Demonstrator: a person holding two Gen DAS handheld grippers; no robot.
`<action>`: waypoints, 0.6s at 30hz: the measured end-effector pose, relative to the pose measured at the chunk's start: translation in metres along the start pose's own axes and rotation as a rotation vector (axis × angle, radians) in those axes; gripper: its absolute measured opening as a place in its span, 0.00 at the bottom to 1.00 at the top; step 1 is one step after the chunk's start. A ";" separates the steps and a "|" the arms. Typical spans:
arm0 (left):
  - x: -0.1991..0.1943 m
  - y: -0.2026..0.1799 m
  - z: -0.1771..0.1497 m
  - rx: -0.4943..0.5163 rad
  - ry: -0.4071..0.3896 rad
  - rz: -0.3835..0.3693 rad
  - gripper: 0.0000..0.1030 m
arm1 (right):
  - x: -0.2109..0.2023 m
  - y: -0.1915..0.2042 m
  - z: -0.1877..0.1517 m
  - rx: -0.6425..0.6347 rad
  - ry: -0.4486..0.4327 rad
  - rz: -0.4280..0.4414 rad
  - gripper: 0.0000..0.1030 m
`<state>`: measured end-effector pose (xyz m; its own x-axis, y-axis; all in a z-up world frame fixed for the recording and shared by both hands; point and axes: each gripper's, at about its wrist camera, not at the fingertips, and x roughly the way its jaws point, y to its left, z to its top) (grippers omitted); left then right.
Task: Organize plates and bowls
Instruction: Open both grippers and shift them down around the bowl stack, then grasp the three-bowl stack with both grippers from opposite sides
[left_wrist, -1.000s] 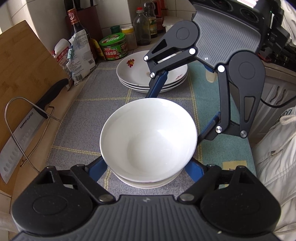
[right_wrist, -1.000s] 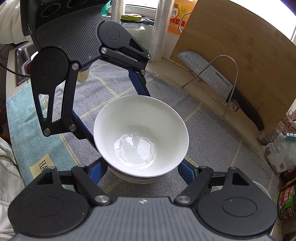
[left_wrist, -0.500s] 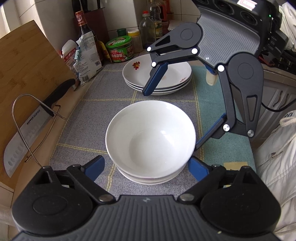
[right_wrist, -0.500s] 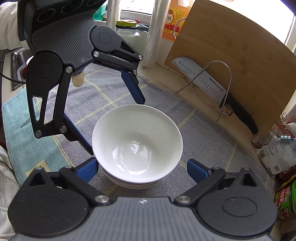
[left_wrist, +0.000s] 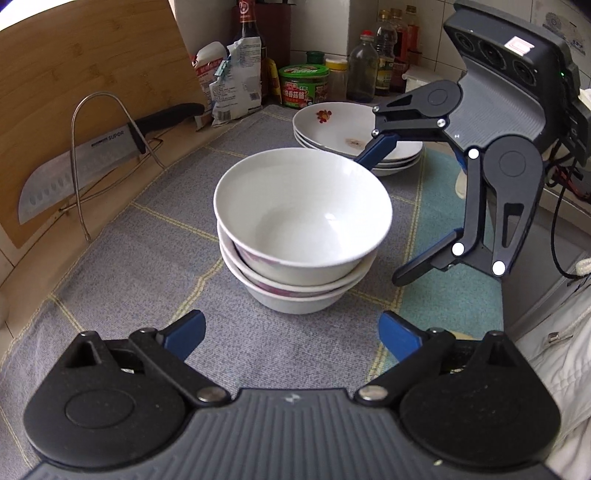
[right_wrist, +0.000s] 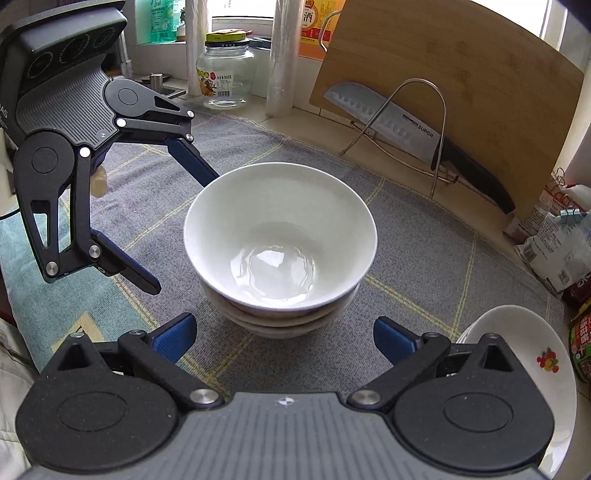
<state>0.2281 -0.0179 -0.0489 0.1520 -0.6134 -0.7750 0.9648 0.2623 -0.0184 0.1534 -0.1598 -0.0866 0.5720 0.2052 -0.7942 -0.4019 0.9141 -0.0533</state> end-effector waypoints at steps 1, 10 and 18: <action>0.003 -0.001 -0.002 -0.011 0.001 0.003 0.97 | 0.003 0.000 -0.003 0.014 0.003 -0.002 1.00; 0.019 0.004 -0.009 0.003 0.010 -0.027 0.97 | 0.033 -0.002 -0.019 0.140 0.051 -0.094 1.00; 0.035 0.011 -0.011 0.054 0.000 -0.070 0.98 | 0.042 -0.004 -0.020 0.171 0.058 -0.118 1.00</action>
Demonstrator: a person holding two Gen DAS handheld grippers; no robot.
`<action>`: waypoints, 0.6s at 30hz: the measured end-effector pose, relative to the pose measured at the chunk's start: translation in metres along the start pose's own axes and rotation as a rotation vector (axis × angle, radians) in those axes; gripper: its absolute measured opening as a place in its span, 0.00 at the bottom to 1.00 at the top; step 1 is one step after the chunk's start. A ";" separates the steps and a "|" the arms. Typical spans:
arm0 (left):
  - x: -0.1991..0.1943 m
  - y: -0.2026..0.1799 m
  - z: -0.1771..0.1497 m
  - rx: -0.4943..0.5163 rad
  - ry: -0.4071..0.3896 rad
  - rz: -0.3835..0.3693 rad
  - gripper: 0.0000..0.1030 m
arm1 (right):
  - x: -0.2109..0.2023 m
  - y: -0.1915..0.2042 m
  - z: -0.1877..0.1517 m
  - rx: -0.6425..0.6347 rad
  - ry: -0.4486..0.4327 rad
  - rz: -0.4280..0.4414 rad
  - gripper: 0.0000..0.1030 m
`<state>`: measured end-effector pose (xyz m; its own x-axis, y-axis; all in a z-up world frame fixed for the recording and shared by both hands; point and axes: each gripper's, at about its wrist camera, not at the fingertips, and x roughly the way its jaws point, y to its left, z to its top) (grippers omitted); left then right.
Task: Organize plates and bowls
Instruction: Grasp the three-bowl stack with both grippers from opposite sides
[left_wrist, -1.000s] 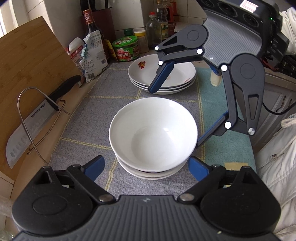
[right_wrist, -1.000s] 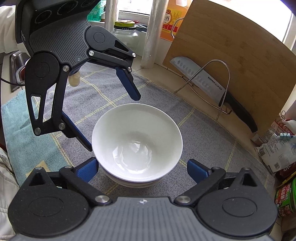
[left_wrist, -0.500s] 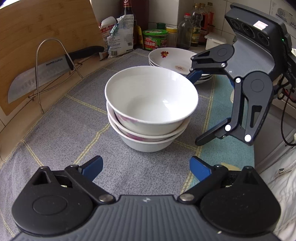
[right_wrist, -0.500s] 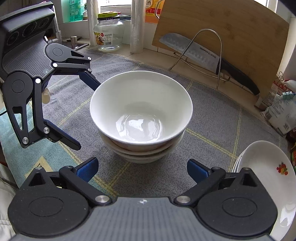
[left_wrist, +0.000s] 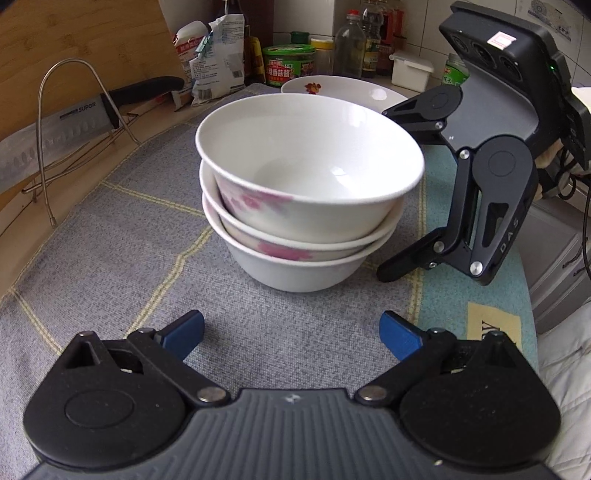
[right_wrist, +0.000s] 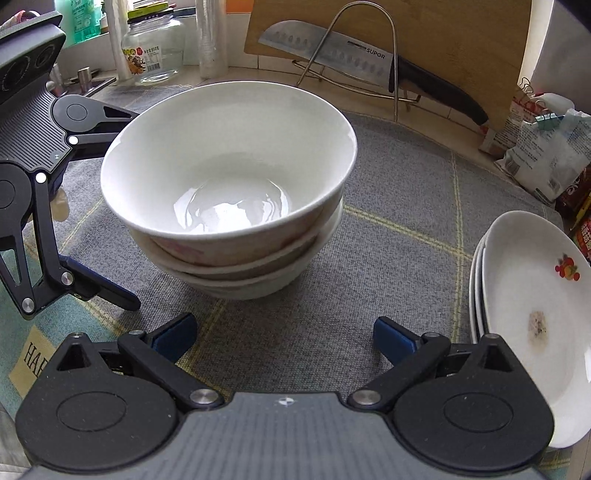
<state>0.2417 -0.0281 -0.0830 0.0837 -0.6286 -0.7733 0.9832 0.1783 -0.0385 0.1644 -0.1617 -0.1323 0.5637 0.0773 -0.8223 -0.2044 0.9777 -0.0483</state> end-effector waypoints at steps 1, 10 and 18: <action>0.000 0.000 0.001 0.005 0.001 0.004 0.98 | 0.001 -0.001 0.000 0.006 0.001 0.006 1.00; 0.009 -0.005 0.012 -0.025 0.011 0.055 0.99 | 0.002 -0.011 -0.006 -0.074 -0.072 0.088 1.00; 0.013 -0.005 0.019 -0.052 0.038 0.079 0.99 | 0.009 -0.018 0.013 -0.196 -0.020 0.163 1.00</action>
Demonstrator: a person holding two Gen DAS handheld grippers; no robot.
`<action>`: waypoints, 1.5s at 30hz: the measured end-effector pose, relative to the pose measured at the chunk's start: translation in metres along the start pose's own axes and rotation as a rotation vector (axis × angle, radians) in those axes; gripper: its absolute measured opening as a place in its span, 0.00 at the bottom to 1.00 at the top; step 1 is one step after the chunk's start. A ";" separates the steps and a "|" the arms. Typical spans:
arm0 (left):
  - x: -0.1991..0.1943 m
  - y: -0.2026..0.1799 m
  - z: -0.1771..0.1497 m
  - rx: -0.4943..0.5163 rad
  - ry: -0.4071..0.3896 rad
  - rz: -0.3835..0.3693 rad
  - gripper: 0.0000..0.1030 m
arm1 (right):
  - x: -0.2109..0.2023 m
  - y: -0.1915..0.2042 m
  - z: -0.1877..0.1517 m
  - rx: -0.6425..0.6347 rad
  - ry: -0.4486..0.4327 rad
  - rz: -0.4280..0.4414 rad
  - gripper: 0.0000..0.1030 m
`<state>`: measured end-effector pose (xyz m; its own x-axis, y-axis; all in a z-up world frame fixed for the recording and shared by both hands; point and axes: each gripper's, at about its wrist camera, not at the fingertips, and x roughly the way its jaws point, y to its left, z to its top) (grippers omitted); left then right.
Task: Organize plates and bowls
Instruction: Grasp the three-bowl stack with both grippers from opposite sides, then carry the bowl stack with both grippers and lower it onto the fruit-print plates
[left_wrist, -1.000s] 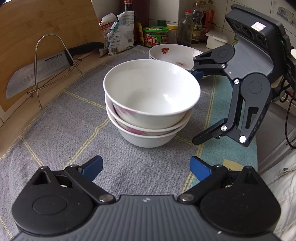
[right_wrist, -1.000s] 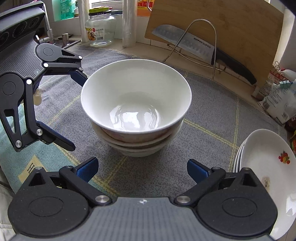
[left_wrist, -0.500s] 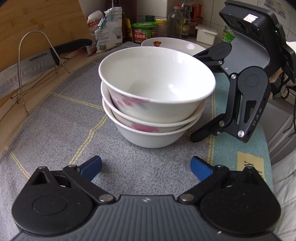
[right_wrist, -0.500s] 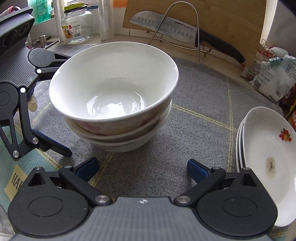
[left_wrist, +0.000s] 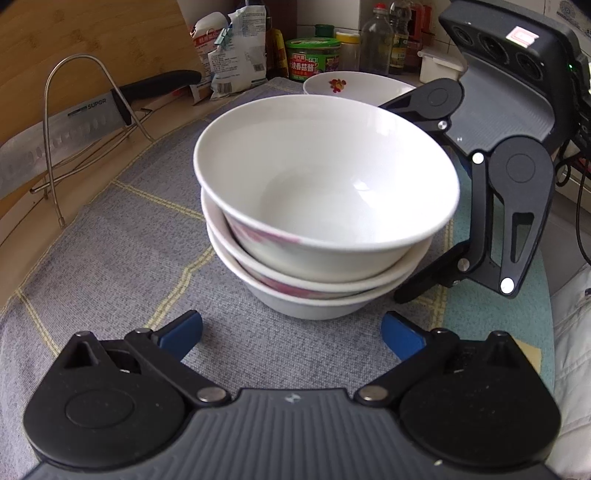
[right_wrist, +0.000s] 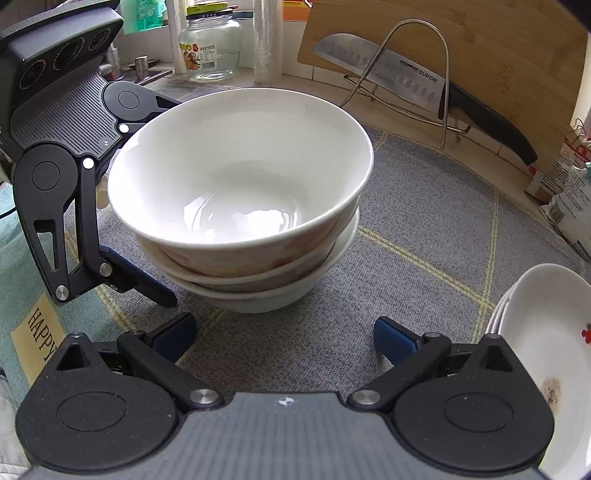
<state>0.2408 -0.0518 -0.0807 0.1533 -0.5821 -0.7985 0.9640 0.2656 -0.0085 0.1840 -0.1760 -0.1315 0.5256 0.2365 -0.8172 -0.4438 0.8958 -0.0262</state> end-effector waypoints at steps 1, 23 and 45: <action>0.000 0.000 0.000 -0.001 0.003 0.000 0.99 | 0.001 0.000 0.003 -0.015 0.004 0.002 1.00; -0.007 -0.009 0.029 0.237 0.033 -0.051 0.76 | -0.012 0.015 0.025 -0.204 0.026 0.042 0.80; -0.013 -0.022 0.056 0.233 0.100 -0.029 0.75 | -0.057 0.000 0.027 -0.218 -0.005 0.029 0.79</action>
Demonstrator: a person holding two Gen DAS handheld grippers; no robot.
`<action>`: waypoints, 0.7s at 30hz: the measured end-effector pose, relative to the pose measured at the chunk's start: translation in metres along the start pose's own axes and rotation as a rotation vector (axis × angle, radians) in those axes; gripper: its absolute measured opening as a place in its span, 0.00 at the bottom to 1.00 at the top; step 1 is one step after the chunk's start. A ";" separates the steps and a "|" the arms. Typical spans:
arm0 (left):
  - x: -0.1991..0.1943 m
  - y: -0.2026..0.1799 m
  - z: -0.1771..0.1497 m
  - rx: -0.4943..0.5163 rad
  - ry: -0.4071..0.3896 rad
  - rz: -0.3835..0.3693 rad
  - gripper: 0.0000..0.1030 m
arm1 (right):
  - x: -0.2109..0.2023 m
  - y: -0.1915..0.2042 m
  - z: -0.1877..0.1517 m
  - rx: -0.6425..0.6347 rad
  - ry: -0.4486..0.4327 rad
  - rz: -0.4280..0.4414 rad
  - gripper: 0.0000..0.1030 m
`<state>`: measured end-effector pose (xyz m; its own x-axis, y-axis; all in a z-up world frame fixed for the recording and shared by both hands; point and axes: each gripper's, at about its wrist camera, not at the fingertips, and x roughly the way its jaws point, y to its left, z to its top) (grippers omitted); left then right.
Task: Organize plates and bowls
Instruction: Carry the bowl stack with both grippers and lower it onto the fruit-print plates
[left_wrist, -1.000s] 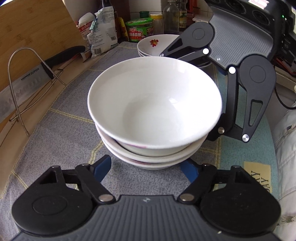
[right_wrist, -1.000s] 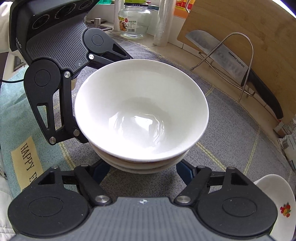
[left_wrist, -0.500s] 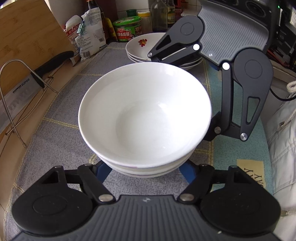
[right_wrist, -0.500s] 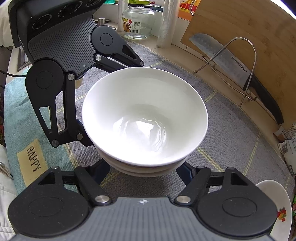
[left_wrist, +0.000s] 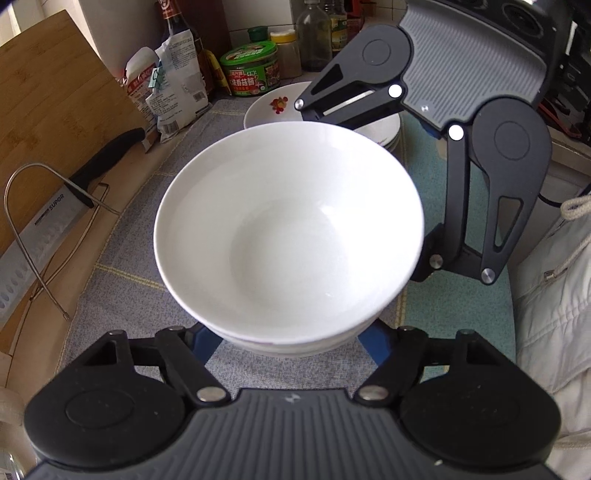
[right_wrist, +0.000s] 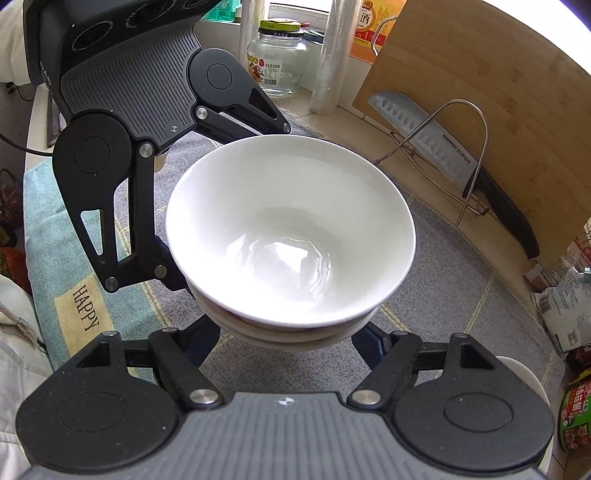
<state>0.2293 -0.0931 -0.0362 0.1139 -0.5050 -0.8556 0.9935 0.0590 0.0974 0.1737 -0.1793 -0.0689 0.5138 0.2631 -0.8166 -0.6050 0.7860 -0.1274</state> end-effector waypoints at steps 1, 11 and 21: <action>0.000 -0.001 0.006 0.004 0.000 0.001 0.75 | -0.005 -0.003 -0.002 0.001 -0.002 -0.005 0.79; 0.022 -0.010 0.070 0.077 -0.058 -0.017 0.75 | -0.045 -0.042 -0.036 0.039 0.004 -0.091 0.79; 0.066 -0.020 0.130 0.141 -0.093 -0.040 0.75 | -0.067 -0.088 -0.083 0.082 0.032 -0.169 0.79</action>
<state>0.2172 -0.2402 -0.0286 0.0678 -0.5822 -0.8103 0.9869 -0.0803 0.1402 0.1427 -0.3123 -0.0497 0.5834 0.1063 -0.8052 -0.4591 0.8610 -0.2190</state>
